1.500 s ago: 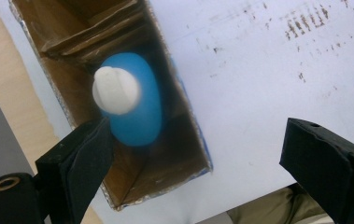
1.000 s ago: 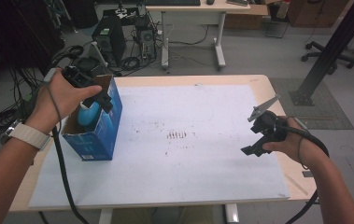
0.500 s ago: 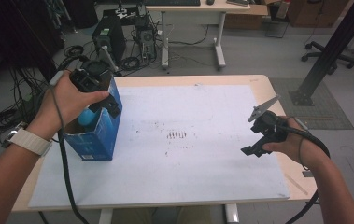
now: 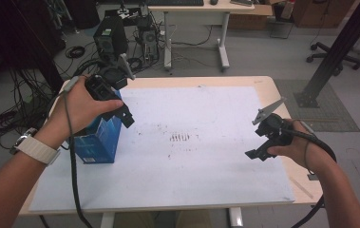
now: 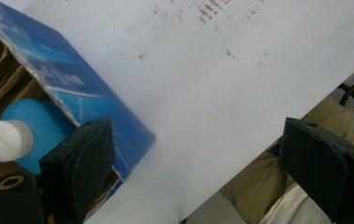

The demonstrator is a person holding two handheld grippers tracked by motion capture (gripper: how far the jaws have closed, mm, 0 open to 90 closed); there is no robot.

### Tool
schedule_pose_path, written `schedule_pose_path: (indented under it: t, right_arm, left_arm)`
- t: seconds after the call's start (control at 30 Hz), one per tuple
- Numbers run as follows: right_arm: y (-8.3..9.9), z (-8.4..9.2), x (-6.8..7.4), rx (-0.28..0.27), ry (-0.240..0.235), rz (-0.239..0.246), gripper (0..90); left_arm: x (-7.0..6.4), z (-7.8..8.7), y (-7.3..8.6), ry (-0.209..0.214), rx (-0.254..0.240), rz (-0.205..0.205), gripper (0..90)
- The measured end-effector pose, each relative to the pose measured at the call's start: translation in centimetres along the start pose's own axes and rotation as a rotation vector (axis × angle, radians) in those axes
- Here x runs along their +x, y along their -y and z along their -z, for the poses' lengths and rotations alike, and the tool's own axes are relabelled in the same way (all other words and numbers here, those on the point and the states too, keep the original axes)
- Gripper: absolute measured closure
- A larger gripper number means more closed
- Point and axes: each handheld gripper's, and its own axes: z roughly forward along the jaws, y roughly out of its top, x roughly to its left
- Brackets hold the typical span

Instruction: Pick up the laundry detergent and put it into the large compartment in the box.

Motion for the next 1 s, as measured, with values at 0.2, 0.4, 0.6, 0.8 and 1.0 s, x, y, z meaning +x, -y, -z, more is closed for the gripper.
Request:
schedule_pose_path:
  t: [0.2, 0.4, 0.6, 0.8, 1.0]
  right_arm:
    - [-0.1, 0.2, 0.0, -0.004, 0.004, 0.001, 11.1]
    - [-0.4, 0.1, -0.1, -0.003, 0.002, 0.006, 11.1]
    - [-0.6, 0.0, -0.1, -0.004, 0.000, 0.009, 11.1]
    - [-0.8, -0.2, -0.1, 0.001, -0.001, 0.010, 11.1]
    - [-0.8, -0.2, -0.1, 0.002, -0.002, 0.011, 11.1]
  left_arm:
    - [-1.2, -0.1, -0.2, 0.013, -0.001, -0.050, 11.1]
    - [-2.1, -0.3, -0.4, 0.029, 0.010, -0.098, 11.1]
    - [-2.7, -0.5, -0.5, 0.043, 0.014, -0.138, 11.1]
    - [-3.0, -0.7, -0.6, 0.056, 0.005, -0.162, 11.1]
    - [-3.4, -0.9, -0.8, 0.084, 0.029, -0.211, 11.3]
